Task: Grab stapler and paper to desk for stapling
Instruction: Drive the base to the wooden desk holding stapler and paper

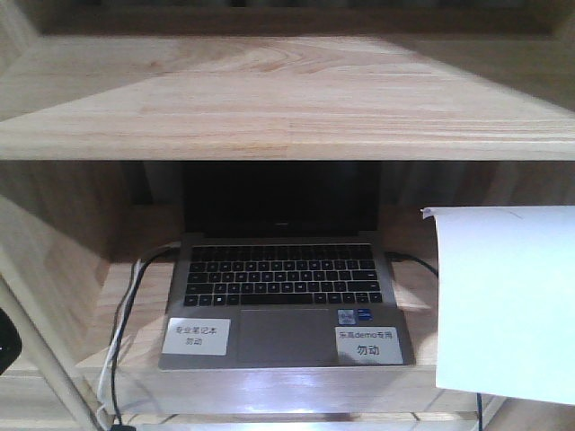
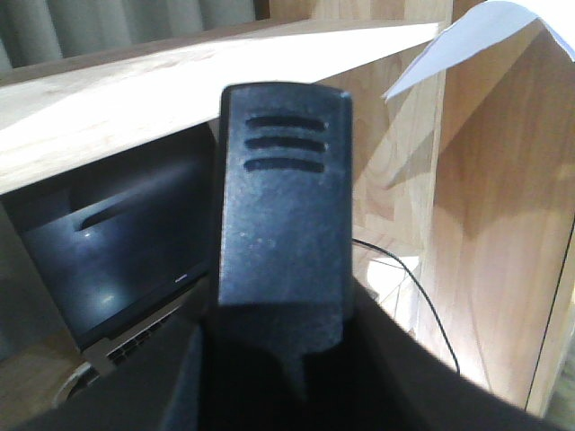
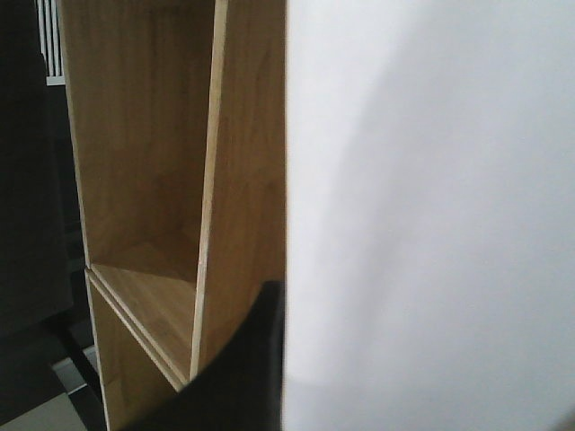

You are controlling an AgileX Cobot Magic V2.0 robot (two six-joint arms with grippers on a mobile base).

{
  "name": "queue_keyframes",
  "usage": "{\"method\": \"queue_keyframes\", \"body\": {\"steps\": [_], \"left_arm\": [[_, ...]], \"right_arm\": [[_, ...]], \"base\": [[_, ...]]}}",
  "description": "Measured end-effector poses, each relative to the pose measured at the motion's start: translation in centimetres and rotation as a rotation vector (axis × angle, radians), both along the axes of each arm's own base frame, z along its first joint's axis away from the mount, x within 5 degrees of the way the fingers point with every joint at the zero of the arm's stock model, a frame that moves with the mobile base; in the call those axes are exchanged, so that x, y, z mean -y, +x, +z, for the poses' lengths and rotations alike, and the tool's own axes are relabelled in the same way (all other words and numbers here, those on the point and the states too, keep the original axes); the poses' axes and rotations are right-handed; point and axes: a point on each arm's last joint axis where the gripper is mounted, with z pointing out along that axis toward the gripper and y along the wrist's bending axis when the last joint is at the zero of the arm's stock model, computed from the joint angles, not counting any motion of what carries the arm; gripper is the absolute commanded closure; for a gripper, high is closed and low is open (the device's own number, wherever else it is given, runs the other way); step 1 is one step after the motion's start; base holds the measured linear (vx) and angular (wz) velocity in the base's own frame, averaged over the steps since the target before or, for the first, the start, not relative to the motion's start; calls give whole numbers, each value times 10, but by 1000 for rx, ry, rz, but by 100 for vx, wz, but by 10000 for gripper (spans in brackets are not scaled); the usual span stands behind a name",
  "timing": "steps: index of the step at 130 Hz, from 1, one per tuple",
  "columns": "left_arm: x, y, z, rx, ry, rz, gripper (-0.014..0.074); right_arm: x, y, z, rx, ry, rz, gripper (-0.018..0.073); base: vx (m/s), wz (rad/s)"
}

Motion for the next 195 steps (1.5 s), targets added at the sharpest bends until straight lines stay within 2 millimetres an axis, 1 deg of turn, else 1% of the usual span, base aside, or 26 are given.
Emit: {"method": "queue_keyframes", "body": {"steps": [46, 195], "left_arm": [[0, 0, 0, 0, 0, 0, 603], [0, 0, 0, 0, 0, 0, 603]], "right_arm": [[0, 0, 0, 0, 0, 0, 566], [0, 0, 0, 0, 0, 0, 566]], "base": [[-7, 29], [-14, 55]]}}
